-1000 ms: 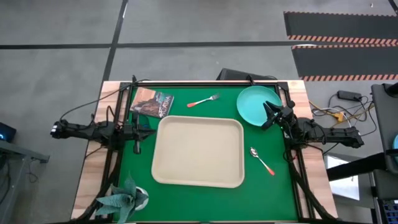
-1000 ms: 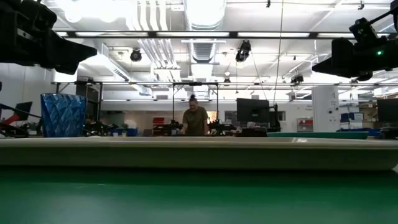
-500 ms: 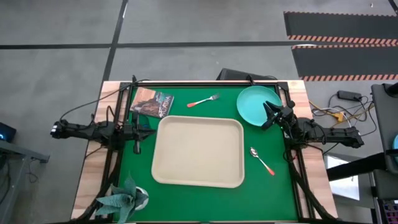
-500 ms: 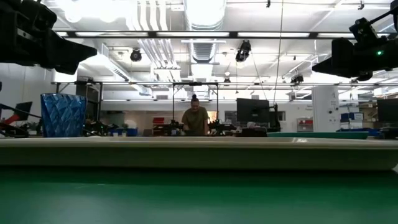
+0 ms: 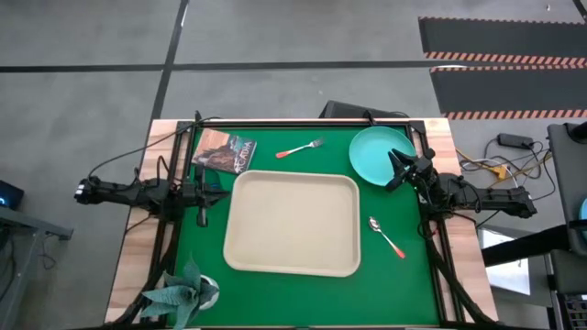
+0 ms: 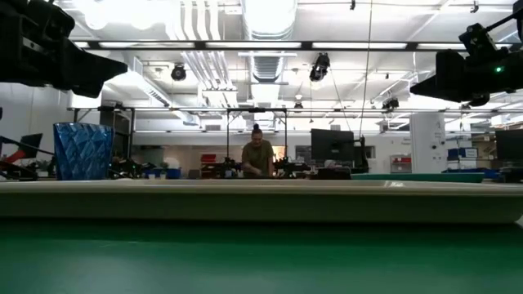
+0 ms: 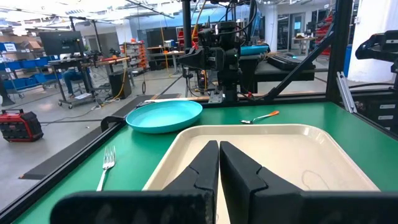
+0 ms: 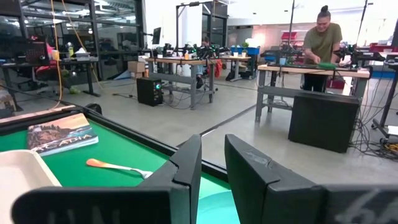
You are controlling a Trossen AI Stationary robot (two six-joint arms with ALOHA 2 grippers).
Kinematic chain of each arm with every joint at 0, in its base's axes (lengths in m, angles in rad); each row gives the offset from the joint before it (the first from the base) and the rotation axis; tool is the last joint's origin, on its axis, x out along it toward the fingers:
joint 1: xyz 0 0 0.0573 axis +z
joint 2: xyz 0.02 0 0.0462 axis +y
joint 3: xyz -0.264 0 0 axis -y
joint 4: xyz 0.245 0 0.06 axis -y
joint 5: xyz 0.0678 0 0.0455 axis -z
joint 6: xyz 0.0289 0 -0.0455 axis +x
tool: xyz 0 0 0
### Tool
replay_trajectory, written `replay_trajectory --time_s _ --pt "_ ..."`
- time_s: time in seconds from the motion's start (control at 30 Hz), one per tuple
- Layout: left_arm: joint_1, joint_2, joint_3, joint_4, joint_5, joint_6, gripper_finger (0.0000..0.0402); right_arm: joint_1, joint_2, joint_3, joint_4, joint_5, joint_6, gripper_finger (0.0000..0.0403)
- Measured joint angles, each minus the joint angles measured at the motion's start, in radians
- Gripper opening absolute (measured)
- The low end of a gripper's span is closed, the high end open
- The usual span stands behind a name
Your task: Pick and place plate/cup/fork/spoon on tray
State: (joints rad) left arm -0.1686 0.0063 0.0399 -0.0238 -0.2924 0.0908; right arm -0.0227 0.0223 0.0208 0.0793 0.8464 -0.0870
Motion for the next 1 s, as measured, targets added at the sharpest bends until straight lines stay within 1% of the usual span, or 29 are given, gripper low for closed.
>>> replay_trajectory --time_s 0.27,0.4,0.6,0.67,1.0 --pt "0.0 0.0 0.0 0.0 0.0 0.0 0.0001 0.0 0.0 0.0 0.001 -0.005 0.021 0.0063" --pt "0.0 0.0 0.0 0.0 0.0 0.0 0.0001 0.0 0.0 0.0 0.008 -0.039 0.166 0.0063" --pt "0.0 0.0 0.0 0.0 0.0 0.0 0.0001 0.0 0.0 0.0 0.007 -0.042 0.38 0.0063" --pt "0.0 0.0 0.0 0.003 0.0 0.0 0.0001 0.0 0.0 0.0 0.008 -0.042 0.422 0.0063" --pt "0.0 0.0 -0.002 0.013 -0.002 -0.006 0.0001 0.0 0.0 0.0 0.007 -0.042 0.428 0.0063"
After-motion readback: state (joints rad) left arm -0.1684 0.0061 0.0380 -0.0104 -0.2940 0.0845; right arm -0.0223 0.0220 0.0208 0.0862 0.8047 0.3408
